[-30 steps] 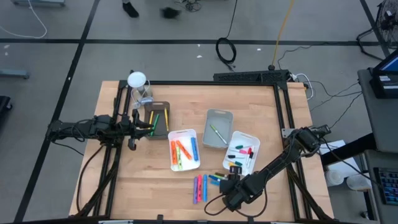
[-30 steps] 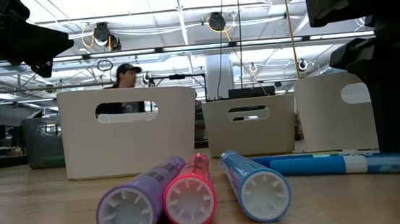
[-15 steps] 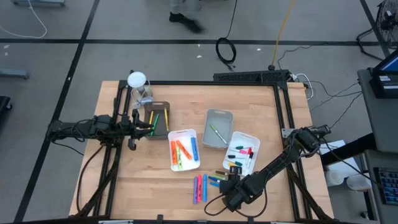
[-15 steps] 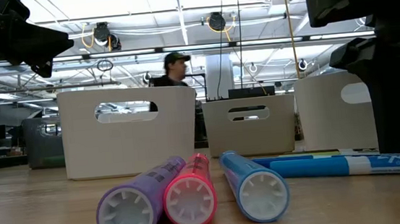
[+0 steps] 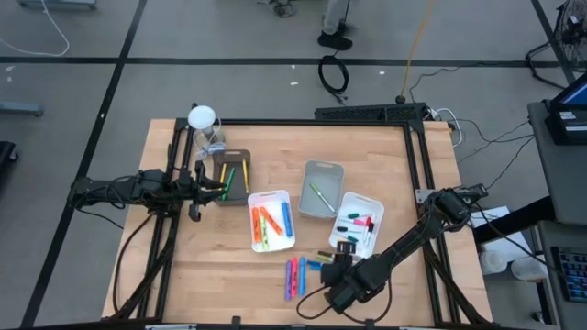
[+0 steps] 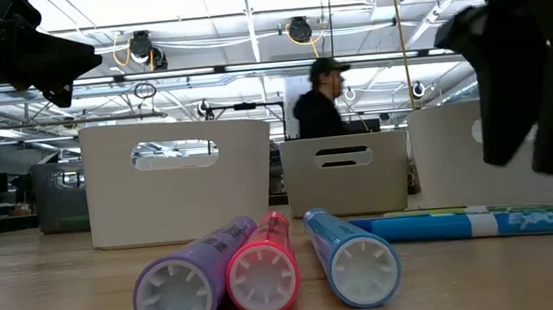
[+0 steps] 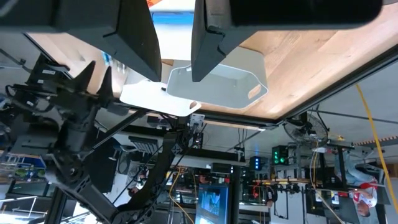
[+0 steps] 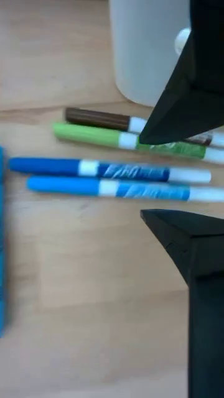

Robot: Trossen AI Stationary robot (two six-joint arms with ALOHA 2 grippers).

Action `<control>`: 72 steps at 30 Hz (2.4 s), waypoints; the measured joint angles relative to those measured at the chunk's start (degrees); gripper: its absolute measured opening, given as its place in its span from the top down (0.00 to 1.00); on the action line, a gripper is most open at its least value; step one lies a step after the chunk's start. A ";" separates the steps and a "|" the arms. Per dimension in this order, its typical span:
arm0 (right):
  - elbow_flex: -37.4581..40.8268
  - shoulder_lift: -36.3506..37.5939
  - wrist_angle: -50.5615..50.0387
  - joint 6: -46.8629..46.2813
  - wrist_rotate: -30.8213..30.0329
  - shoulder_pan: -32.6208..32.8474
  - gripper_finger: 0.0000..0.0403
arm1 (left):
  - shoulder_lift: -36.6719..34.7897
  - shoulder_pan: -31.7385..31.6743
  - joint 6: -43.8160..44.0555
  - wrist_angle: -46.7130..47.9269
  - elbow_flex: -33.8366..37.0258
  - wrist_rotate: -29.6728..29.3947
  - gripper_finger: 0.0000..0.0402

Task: Pick & Place Markers
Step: Put the light blue dry erase marker into the gray bin

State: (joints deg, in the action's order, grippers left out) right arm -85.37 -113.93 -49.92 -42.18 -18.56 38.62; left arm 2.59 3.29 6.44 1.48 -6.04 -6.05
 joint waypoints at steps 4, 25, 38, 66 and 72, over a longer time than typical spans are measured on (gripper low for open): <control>-2.67 -0.02 -0.89 -0.01 -0.86 0.01 0.58 | 0.00 0.00 0.02 -0.02 0.00 -0.01 0.78; -3.31 -5.84 1.68 2.76 0.71 -1.05 0.58 | 0.01 0.00 0.01 0.02 0.00 0.01 0.78; -3.23 -6.03 1.83 2.81 0.82 -2.04 0.58 | 0.00 0.00 0.00 0.00 0.00 0.01 0.78; 1.69 -5.92 5.10 3.91 5.44 -2.04 0.81 | 0.01 0.00 0.00 0.01 0.00 0.00 0.78; 1.74 -5.92 4.82 4.15 5.68 -2.13 0.97 | 0.01 0.00 0.00 0.01 0.00 0.00 0.78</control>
State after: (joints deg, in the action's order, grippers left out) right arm -83.64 -119.84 -45.10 -38.03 -12.88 36.49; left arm 2.60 3.29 6.44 1.49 -6.04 -6.06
